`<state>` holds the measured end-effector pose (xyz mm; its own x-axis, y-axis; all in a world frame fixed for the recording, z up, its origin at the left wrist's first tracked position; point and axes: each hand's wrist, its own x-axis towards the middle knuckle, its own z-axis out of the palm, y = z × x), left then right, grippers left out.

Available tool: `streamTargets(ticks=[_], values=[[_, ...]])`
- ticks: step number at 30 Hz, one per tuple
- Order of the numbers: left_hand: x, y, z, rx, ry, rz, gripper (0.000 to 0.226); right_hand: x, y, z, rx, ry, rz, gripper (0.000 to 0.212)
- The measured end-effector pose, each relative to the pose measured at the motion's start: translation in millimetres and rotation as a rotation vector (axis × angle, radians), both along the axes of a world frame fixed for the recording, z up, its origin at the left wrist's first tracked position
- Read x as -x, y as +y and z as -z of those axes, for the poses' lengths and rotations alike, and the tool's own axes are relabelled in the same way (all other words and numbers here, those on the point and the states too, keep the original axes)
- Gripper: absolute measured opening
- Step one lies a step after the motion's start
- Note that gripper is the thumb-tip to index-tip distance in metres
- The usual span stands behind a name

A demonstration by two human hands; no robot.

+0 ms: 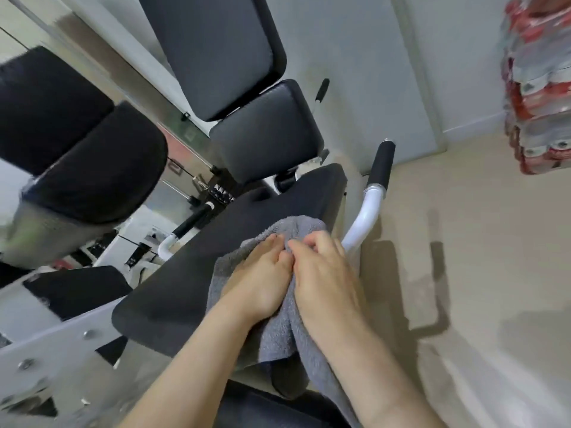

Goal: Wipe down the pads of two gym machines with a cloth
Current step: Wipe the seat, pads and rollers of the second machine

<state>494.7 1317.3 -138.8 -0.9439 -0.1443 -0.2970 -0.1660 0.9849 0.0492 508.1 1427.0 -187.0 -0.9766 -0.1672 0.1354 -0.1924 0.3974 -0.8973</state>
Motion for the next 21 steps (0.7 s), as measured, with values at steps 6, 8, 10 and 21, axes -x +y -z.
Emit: streamTargets(ticks=[6, 8, 10, 21], values=[[9.5, 21.9, -1.3, 0.146, -0.049, -0.123, 0.054, 26.4, 20.8, -15.7, -0.198, 0.046, -0.251, 0.029], [21.4, 24.9, 1.0, 0.190, -0.072, -0.152, 0.055, 41.9, 24.2, -22.4, -0.239, -0.032, -0.292, 0.025], [33.8, 24.1, 6.4, 0.217, -0.097, -0.174, 0.056, 57.2, 26.6, -25.2, -0.234, -0.140, -0.305, 0.028], [125.8, 27.3, 45.5, 0.184, -0.066, -0.266, 0.061, 185.5, 11.6, 5.0, -0.527, -0.170, -0.643, 0.037]])
